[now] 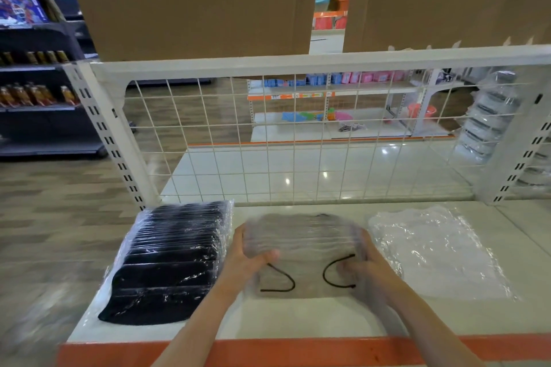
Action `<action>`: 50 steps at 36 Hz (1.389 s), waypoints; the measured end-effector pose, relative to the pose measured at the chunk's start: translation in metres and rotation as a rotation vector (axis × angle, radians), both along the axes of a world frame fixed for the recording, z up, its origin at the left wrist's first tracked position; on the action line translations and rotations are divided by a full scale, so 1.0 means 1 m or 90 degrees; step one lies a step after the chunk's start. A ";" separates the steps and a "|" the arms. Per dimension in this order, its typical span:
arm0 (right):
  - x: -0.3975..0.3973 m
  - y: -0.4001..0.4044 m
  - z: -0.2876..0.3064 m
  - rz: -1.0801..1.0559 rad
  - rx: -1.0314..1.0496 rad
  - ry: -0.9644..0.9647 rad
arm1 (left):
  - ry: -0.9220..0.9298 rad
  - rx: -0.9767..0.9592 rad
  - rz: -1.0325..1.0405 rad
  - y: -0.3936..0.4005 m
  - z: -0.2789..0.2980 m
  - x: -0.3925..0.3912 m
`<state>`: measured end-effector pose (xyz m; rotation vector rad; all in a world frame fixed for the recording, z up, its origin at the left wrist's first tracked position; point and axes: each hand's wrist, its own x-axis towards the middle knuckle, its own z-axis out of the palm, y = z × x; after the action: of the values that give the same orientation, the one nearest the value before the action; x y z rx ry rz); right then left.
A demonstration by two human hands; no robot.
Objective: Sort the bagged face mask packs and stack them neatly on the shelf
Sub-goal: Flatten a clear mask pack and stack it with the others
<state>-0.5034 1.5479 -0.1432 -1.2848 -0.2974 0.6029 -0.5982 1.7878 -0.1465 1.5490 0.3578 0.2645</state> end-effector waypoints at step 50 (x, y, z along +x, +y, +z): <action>0.027 0.028 0.034 0.074 -0.989 -0.398 | 0.415 0.640 -0.180 0.002 0.043 0.030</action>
<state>-0.4766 1.5757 -0.1089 -2.9886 -0.4239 0.4686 -0.5679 1.7900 -0.1038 2.6491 0.5438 -0.3671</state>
